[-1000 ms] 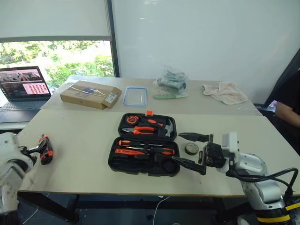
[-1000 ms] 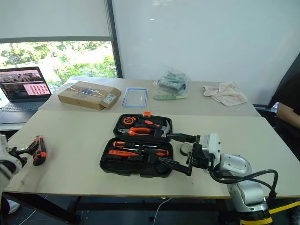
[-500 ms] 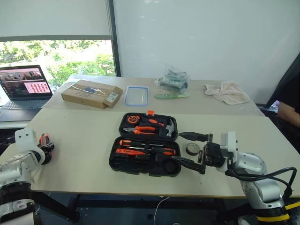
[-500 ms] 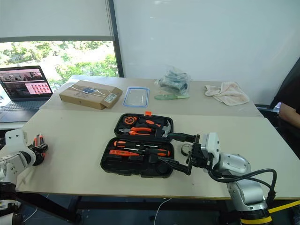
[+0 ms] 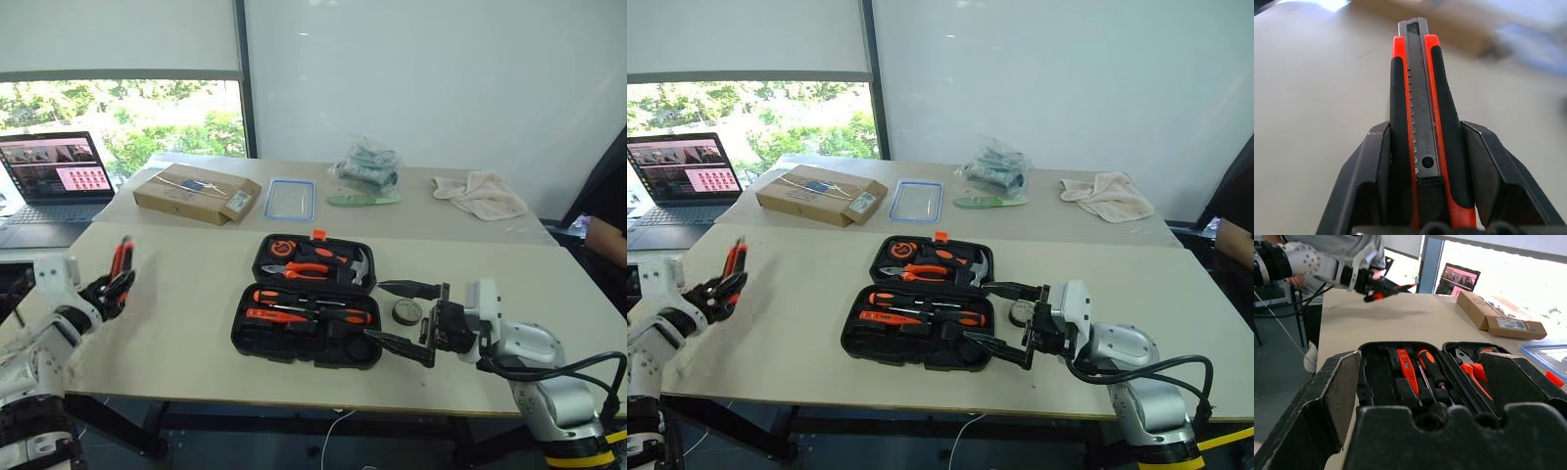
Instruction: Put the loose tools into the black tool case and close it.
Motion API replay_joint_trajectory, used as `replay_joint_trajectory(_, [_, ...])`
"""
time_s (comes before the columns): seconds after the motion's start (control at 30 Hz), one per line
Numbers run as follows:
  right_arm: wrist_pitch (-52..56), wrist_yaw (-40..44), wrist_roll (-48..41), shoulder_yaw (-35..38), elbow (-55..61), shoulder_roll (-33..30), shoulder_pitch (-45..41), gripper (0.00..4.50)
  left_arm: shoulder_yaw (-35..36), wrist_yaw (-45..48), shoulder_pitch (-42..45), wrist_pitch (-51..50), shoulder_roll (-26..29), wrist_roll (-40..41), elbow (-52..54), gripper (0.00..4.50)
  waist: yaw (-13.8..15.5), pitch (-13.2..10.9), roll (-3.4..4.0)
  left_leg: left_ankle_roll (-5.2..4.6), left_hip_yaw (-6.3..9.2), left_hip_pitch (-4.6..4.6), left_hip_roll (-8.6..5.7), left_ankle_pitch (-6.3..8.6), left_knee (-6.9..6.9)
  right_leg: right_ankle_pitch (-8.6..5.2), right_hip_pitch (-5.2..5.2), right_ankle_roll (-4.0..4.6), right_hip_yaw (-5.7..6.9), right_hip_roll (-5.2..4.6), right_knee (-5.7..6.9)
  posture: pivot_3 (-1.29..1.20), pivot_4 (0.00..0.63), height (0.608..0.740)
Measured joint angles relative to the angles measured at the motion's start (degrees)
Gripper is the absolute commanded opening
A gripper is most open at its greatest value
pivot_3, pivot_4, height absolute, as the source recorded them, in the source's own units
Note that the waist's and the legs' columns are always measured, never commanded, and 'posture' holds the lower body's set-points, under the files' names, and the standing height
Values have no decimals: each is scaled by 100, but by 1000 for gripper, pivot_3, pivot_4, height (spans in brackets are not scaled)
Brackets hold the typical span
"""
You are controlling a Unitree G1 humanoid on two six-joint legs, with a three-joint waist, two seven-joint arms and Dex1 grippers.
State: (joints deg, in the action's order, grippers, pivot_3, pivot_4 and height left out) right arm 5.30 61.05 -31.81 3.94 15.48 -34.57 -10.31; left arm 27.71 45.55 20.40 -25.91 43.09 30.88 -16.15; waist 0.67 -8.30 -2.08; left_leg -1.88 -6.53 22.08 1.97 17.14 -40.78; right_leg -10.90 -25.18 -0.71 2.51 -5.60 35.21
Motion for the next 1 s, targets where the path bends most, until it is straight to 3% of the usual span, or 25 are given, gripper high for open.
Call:
replay_joint_trajectory(0.13, [12, -11, -18, 191, 61, -132, 163, 4500, -1224, 2206, 8, 230, 638, 77, 1008, 1721, 1, -2, 18, -3, -8, -6, -4, 2, 3, -3, 5, -4, -7, 6, -11, 0, 150, 740])
replay_joint_trajectory(0.33, [21, -141, -39, 336, 252, -153, 478, 4500, -3281, 3779, 1209, 987, 609, -936, 853, 1721, 7, -5, 19, -5, -19, 2, -10, 1, -3, -4, 5, -4, -11, 28, -11, 0, 150, 740])
replay_joint_trajectory(0.43, [23, -282, -39, 391, 432, -145, 692, 4500, -4018, 4026, 1978, 1623, 123, -1636, 310, 1721, 0, -6, 18, -36, -8, 1, -7, 17, -6, -4, 4, -5, -20, 33, -11, 0, 150, 740])
replay_joint_trajectory(0.63, [32, -501, -37, 389, 662, -131, 936, 4500, -4658, 4357, 2412, 2349, -305, -2235, -338, 1721, -39, -6, 18, -57, -6, 6, -8, 29, -15, -7, 1, -11, -25, 34, -14, 0, 150, 740])
replay_joint_trajectory(1.0, [32, -670, -38, 446, 822, -133, 1137, 4500, -4732, 4356, 2054, 2291, -372, -2433, -206, 1721, 10, -6, 18, -72, 2, 10, -8, 37, -27, -10, 4, -17, -21, 27, -10, 0, 150, 740])
